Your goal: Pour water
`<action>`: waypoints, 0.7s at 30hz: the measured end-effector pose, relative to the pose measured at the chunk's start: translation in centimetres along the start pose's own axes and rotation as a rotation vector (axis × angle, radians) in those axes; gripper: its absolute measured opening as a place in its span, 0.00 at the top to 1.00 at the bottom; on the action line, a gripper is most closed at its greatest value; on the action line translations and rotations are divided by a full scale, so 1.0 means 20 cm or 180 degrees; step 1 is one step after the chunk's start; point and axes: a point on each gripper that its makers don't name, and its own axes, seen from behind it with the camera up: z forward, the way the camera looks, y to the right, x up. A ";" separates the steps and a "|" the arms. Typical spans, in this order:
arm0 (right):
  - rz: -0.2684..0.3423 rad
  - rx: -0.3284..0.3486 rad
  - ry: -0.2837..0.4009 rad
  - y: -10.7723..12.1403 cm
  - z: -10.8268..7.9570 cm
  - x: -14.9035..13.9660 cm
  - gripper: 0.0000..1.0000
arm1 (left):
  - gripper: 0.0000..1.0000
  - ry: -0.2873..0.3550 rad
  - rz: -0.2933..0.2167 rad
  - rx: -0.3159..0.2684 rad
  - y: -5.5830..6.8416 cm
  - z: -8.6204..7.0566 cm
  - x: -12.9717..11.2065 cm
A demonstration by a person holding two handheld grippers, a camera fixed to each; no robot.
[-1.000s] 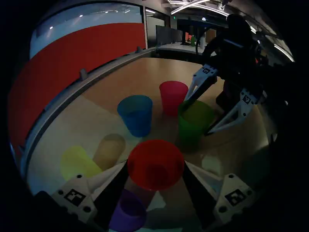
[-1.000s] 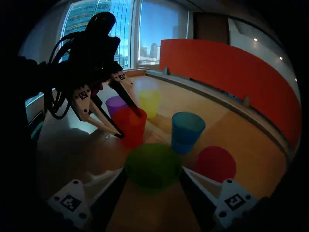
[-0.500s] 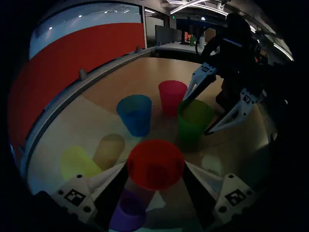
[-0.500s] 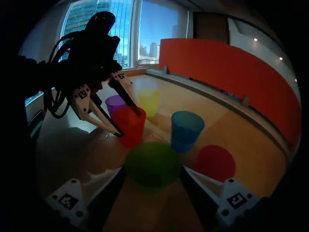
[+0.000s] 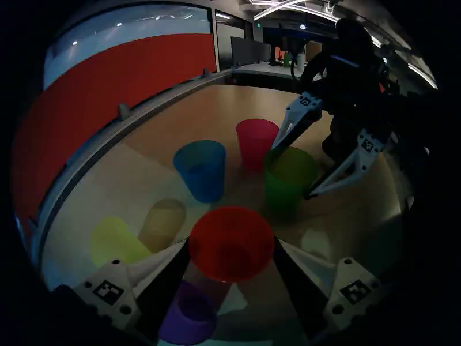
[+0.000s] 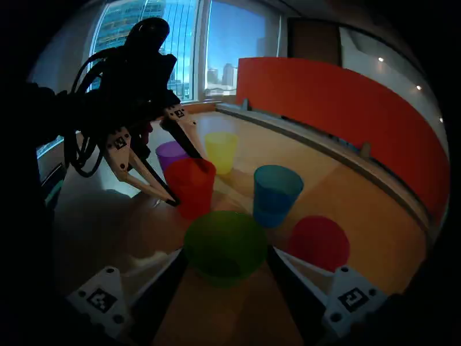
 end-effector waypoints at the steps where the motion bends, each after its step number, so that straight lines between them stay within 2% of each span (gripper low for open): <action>1: 0.0001 0.0001 0.0000 0.00 0.00 0.00 0.00 | 0.03 0.0005 -0.0005 0.0002 0.00 0.00 0.00; 16: -0.0027 0.0016 -0.0001 -0.01 0.01 0.00 0.00 | 0.03 0.0089 -0.0002 -0.0012 0.00 -0.06 0.05; 17: -0.0029 0.0021 0.0000 -0.01 0.01 0.00 0.00 | 0.03 0.0094 -0.0003 -0.0013 0.00 -0.07 0.06; 19: -0.0033 0.0030 0.0003 -0.01 0.01 0.01 0.08 | 0.03 0.0109 -0.0011 -0.0017 0.00 -0.07 0.07; 21: -0.0042 0.0042 0.0004 -0.02 0.01 0.01 0.09 | 0.03 0.0128 -0.0025 -0.0023 0.00 -0.08 0.08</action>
